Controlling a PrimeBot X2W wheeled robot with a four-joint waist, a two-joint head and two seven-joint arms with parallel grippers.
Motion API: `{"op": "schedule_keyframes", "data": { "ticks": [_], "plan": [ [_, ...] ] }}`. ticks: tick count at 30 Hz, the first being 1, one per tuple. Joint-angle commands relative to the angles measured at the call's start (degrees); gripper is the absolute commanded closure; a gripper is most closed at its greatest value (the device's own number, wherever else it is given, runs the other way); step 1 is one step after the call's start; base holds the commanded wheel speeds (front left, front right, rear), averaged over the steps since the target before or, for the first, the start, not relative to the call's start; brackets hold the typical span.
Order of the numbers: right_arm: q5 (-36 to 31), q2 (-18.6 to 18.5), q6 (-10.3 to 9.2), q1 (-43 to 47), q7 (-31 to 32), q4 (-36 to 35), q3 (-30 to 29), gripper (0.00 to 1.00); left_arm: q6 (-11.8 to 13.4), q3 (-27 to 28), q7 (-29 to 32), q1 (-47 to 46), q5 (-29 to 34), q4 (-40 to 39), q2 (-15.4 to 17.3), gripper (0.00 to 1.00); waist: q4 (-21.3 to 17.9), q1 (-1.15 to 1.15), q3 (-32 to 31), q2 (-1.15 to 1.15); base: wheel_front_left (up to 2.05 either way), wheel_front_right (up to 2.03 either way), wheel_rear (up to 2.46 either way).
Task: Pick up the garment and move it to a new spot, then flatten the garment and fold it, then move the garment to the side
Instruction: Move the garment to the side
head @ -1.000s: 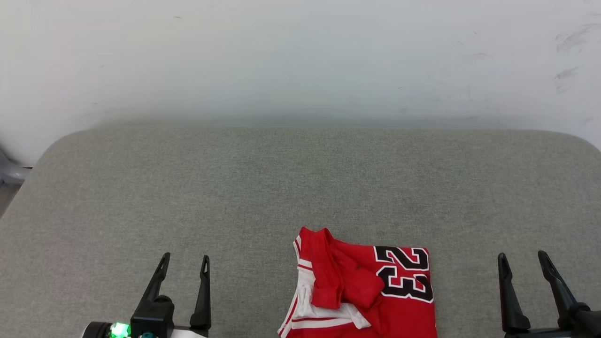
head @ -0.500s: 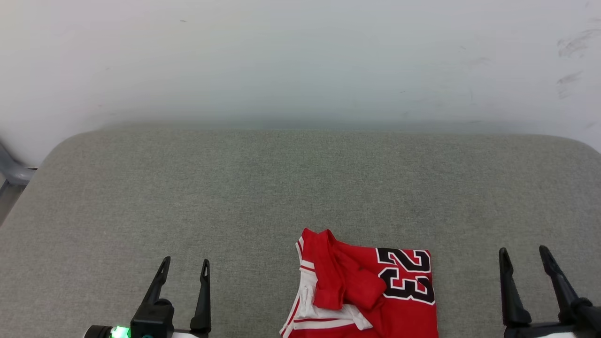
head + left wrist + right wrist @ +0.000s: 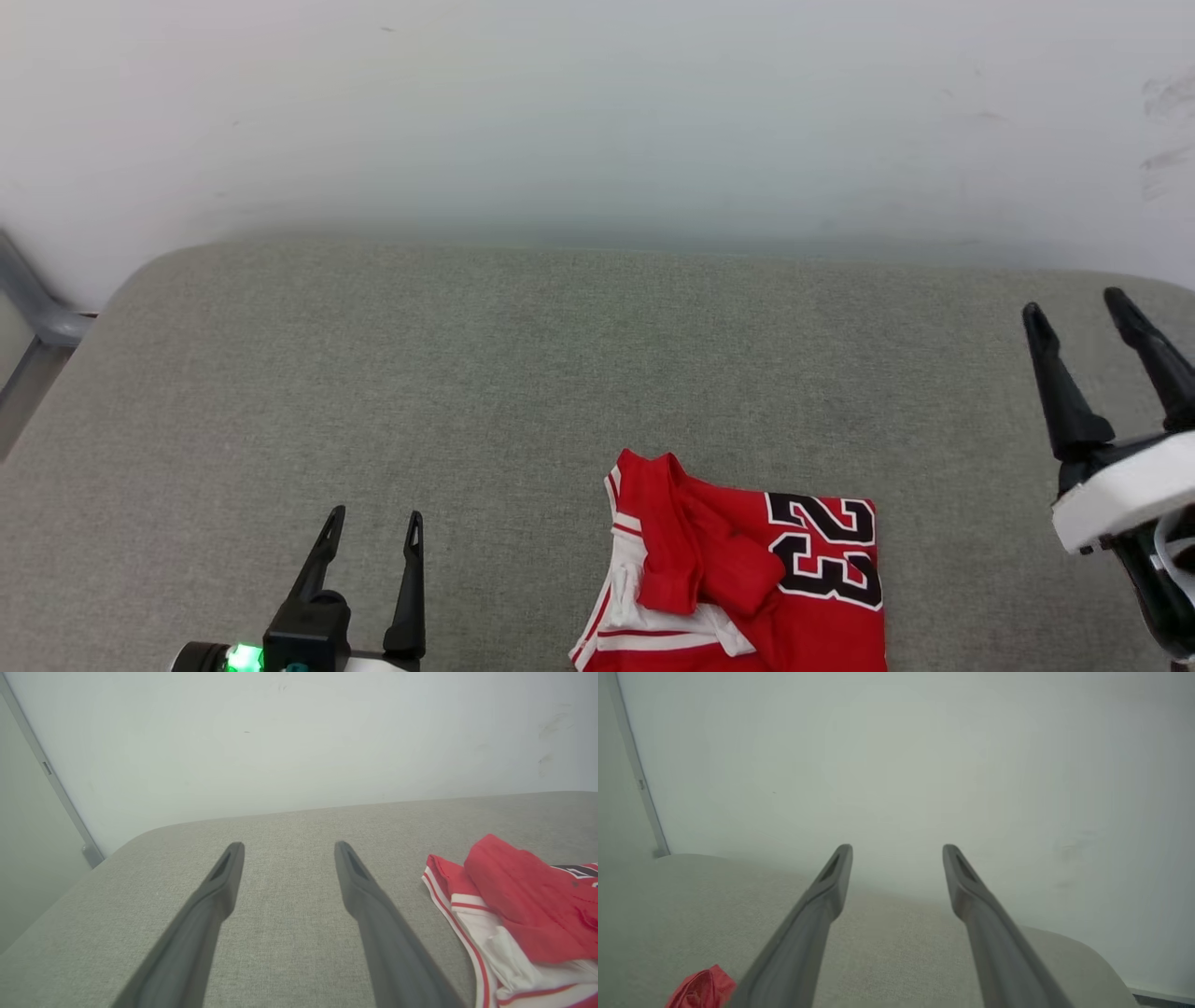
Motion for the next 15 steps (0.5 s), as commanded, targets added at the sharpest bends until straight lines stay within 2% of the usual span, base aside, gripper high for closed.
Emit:
{"op": "schedule_keyframes", "data": {
  "ticks": [1,8,11,12,15],
  "plan": [
    [2.82,-1.47,-0.06,-1.47,4.14,0.66,1.92,0.0,-0.09,0.05,-0.27,-0.66,0.16,-0.15,-0.23,0.0,0.32,0.0,0.2,0.0,0.0,0.0,0.0],
    [12.65,-8.49,-0.07,-4.41,23.32,3.11,9.48,0.0,-0.11,-0.27,-0.27,-1.03,0.29,-0.26,-0.52,0.0,1.51,0.0,0.98,0.0,0.0,0.0,0.0],
    [16.29,-9.85,-0.07,-3.57,30.2,5.01,11.95,0.0,-0.06,-0.34,-0.27,-1.23,0.46,-0.25,-0.58,0.0,1.97,0.0,1.35,0.0,0.0,0.0,0.0],
    [20.44,-10.07,-0.07,-2.23,36.18,6.9,13.51,0.0,-0.15,-0.62,-0.27,-1.67,0.52,-0.3,-0.66,0.0,2.64,0.0,1.9,0.0,0.0,0.0,0.0],
    [23.65,-10.18,-0.06,-0.95,39.95,8.53,14.65,0.0,-0.17,-0.95,-0.27,-2.23,0.49,-0.4,-0.77,0.0,3.51,0.0,2.9,0.0,0.0,0.0,0.0]
  ]
}}
